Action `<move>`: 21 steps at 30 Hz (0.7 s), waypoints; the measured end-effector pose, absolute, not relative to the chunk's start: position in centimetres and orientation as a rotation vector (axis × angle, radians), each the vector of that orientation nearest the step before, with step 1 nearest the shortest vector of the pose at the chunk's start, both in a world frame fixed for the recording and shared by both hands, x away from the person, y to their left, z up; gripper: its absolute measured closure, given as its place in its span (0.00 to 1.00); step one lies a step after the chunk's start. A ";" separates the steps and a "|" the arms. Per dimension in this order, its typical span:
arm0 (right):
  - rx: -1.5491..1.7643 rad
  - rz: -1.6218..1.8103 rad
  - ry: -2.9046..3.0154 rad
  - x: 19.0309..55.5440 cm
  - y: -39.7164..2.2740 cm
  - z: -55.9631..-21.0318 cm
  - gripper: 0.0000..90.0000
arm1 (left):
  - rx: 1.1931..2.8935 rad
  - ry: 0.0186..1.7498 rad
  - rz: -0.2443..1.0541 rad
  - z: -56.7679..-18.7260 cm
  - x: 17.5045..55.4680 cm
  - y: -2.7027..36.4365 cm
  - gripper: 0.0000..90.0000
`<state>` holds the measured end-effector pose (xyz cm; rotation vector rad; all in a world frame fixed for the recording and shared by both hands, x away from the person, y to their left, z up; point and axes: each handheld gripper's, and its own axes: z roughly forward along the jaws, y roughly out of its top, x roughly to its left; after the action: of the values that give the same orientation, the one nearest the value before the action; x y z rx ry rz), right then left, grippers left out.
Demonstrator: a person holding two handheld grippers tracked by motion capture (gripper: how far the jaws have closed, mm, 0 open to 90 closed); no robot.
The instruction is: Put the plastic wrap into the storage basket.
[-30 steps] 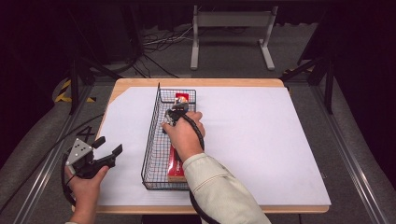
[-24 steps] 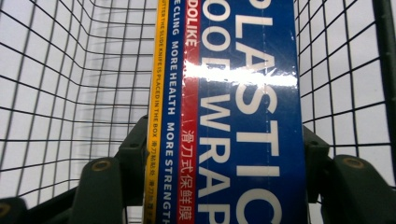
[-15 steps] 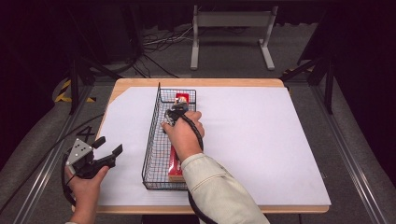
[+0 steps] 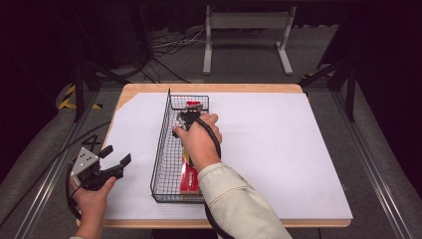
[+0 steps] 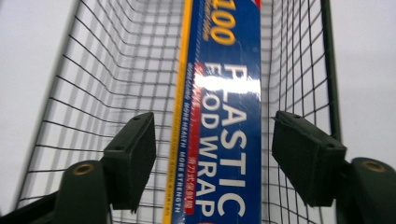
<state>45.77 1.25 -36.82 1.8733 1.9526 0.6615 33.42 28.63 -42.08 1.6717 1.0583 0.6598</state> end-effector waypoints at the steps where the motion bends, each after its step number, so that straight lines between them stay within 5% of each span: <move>1: 1.859 0.699 1.954 45.6 1.1 -36.5 0.33 | 1.668 1.060 0.658 -42.1 33.4 28.6 0.28; 21: 1.594 1.091 1.996 42.4 -4.9 -30.4 0.26 | 1.671 1.068 0.658 -41.9 32.8 29.0 0.28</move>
<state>42.39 -4.93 -30.40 1.5945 1.9960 1.0914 32.85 28.95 -41.88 1.6707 1.0681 0.6582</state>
